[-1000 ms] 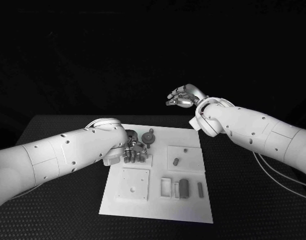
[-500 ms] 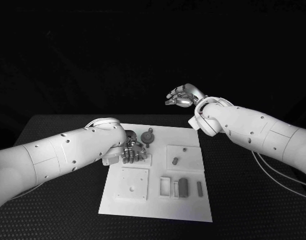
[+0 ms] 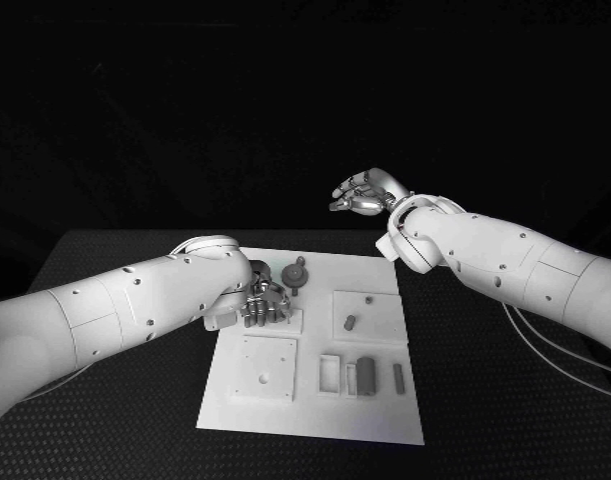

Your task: Assemble the parts on the task board

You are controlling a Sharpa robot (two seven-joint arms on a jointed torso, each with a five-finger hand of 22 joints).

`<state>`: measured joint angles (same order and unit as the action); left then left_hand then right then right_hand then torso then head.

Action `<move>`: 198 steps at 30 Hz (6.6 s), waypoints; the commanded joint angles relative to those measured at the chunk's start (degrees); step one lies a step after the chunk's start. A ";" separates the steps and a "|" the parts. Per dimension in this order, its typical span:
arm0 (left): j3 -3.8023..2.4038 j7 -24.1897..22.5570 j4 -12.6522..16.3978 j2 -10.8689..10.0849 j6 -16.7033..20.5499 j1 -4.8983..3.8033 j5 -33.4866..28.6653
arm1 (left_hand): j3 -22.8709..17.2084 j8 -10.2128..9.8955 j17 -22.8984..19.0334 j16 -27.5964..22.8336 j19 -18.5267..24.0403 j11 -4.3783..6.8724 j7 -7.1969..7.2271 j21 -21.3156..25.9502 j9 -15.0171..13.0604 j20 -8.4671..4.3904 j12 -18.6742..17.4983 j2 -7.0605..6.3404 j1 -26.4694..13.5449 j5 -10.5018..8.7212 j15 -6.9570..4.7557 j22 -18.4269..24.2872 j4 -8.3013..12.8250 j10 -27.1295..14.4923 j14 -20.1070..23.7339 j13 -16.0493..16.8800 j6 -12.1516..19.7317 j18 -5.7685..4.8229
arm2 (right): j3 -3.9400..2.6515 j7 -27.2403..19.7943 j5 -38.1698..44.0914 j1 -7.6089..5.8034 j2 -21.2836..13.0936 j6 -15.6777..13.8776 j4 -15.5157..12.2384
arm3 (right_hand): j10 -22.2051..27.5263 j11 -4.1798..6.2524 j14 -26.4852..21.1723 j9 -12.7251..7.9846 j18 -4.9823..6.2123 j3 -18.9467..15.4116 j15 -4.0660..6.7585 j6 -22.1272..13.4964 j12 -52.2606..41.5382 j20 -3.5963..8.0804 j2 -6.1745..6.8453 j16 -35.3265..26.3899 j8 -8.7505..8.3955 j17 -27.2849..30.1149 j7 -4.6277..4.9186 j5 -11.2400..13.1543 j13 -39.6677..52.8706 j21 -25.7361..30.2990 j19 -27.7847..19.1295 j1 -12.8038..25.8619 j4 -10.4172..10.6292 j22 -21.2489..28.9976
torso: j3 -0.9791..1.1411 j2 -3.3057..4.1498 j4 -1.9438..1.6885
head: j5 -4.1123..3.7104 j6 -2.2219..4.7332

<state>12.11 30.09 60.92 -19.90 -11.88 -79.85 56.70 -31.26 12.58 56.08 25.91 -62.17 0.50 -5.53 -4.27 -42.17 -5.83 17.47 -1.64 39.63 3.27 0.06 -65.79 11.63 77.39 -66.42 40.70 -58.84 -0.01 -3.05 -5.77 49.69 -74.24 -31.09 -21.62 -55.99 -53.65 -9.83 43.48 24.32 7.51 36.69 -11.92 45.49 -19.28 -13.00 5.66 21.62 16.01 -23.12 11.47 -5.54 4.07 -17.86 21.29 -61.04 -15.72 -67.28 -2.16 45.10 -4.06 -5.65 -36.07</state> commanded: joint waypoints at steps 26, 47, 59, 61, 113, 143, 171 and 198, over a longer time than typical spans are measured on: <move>0.84 0.00 -0.78 1.25 -1.48 1.00 0.01 | -1.06 -0.80 -0.40 1.16 0.29 -0.20 -0.37 0.20 1.17 0.07 1.20 3.15 3.80 -0.29 -0.22 -0.35 3.30 -0.62 0.64 0.36 0.04 0.38 | -0.02 -0.23 0.09 0.05 -0.02 0.80 -0.39 | -0.18 -0.42 -0.32 -0.14 -0.99 -0.35 -0.07 -0.31 0.31 0.08 0.01 -0.37 0.28 -0.13 0.68 0.09 -0.09 0.26 -0.44 -0.33 -0.01 -0.26 | 0.03 -0.01 0.00 | -0.19 -0.16; 0.82 -0.74 -0.47 0.12 0.33 1.00 2.03 | -2.30 0.30 -0.78 2.13 -0.19 0.15 0.10 0.15 1.02 0.01 2.15 7.40 13.41 -0.46 -0.29 -0.77 5.03 -0.12 0.37 0.40 -1.44 0.29 | -0.02 -0.26 -0.10 0.14 -0.19 1.03 -0.47 | -0.19 -0.43 -0.34 -0.19 -1.01 -0.39 -0.08 -0.33 0.34 0.08 0.01 -0.41 0.31 -0.17 0.69 0.09 -0.10 0.29 -0.43 -0.24 0.06 -0.39 | 0.00 -0.01 -0.04 | -0.37 -0.38; 0.81 0.10 -0.97 -0.41 0.29 0.99 3.83 | -0.40 1.06 -0.27 3.82 -1.24 0.62 0.55 -0.28 0.57 -0.32 3.80 7.74 13.94 -0.48 -0.70 -1.50 4.91 0.68 -0.40 1.24 -2.24 0.39 | -0.02 -0.32 -0.23 0.20 -0.30 1.13 -0.50 | -0.20 -0.43 -0.36 -0.23 -1.03 -0.40 -0.10 -0.33 0.35 0.08 -0.06 -0.43 0.34 -0.20 0.69 0.09 -0.11 0.34 -0.43 -0.16 0.14 -0.48 | 0.03 -0.02 -0.01 | -0.32 -0.34; 0.81 0.21 -0.98 -0.49 0.11 0.99 3.83 | -0.14 1.13 -0.25 4.00 -1.33 0.67 0.60 -0.30 0.55 -0.37 3.99 7.65 13.76 -0.48 -0.74 -1.58 4.87 0.70 -0.43 1.34 -2.34 0.40 | -0.02 -0.32 -0.23 0.20 -0.31 1.14 -0.48 | -0.20 -0.43 -0.36 -0.24 -1.03 -0.41 -0.10 -0.33 0.36 0.08 -0.06 -0.44 0.34 -0.20 0.69 0.09 -0.11 0.34 -0.44 -0.15 0.15 -0.50 | 0.00 -0.01 -0.01 | -0.37 -0.40; -0.84 0.98 0.77 -3.64 3.03 0.63 2.20 | 11.44 1.06 -1.53 6.12 -1.73 1.14 1.08 0.45 1.16 -0.90 6.02 -0.06 0.82 -0.47 -1.21 -1.87 3.56 -0.27 0.39 1.68 -2.97 0.79 | -0.02 -0.34 -0.34 0.37 -0.93 0.89 -0.46 | -0.13 -0.47 -0.64 -0.43 -1.11 -0.50 -0.20 -0.45 0.49 0.12 0.15 -0.67 0.41 -0.28 0.72 0.10 -0.15 0.57 -0.49 0.11 0.34 -0.88 | 0.00 -0.05 -0.06 | -0.23 -0.08; -4.60 -1.49 -5.44 -3.83 11.05 -1.82 0.93 | 10.63 -0.73 -3.26 6.12 0.32 -0.13 -0.37 0.42 2.07 -0.20 5.86 1.20 2.38 1.06 -0.45 -0.63 4.70 -2.90 2.73 0.86 0.88 0.58 | -0.01 -0.55 -0.60 0.43 -1.32 0.83 0.26 | -0.09 -0.50 -0.66 -0.55 -1.12 -0.50 -0.23 -0.49 0.57 0.15 0.28 -0.72 0.48 -0.38 0.71 0.09 -0.15 0.69 -0.43 0.22 0.51 -1.13 | 0.00 0.04 -0.04 | 0.63 1.49; -4.31 -3.97 -16.82 3.41 9.76 1.57 2.46 | 10.39 -2.31 -4.10 6.82 0.82 -1.08 -1.45 0.42 3.24 0.01 6.66 0.50 1.80 0.06 -0.25 -0.19 4.31 -4.09 3.63 0.75 4.24 0.62 | -0.02 -0.70 -0.79 0.46 -0.70 0.66 -0.14 | -0.08 -0.51 -0.62 -0.63 -1.10 -0.52 -0.20 -0.50 0.61 0.19 0.32 -0.72 0.54 -0.46 0.72 0.09 -0.15 0.77 -0.31 0.33 0.63 -1.31 | 0.02 0.08 0.08 | 0.06 1.51; -4.35 -6.67 -21.31 5.05 7.80 2.81 -4.07 | 10.09 -2.05 -4.90 7.15 2.04 -1.38 -1.71 0.40 3.77 0.48 6.74 3.74 4.05 0.18 0.24 0.02 4.95 -5.41 4.92 0.12 4.33 0.44 | -0.02 -0.64 -0.78 0.44 -0.45 0.71 -0.38 | -0.09 -0.50 -0.65 -0.69 -1.10 -0.48 -0.20 -0.53 0.64 0.21 0.33 -0.76 0.58 -0.51 0.73 0.08 -0.14 0.86 -0.28 0.28 0.62 -1.42 | -0.04 -0.04 0.00 | -0.25 1.41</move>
<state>7.65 24.53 39.68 -15.12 -2.59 -77.42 55.09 -21.14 10.82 51.26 32.83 -60.59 -1.03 -7.23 -4.04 -38.35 -5.33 23.87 1.64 43.45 3.49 0.12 -65.84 16.37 72.36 -61.90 40.89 -54.65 0.43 -3.04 -5.86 48.80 -73.79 -31.62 -21.14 -56.22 -53.86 -10.03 43.10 23.70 7.52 36.22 -12.29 45.39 -18.83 -12.80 5.66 21.17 16.47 -23.57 11.57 -5.54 3.99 -17.19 21.09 -61.04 -15.25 -68.64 -2.19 45.09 -4.06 -5.88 -34.61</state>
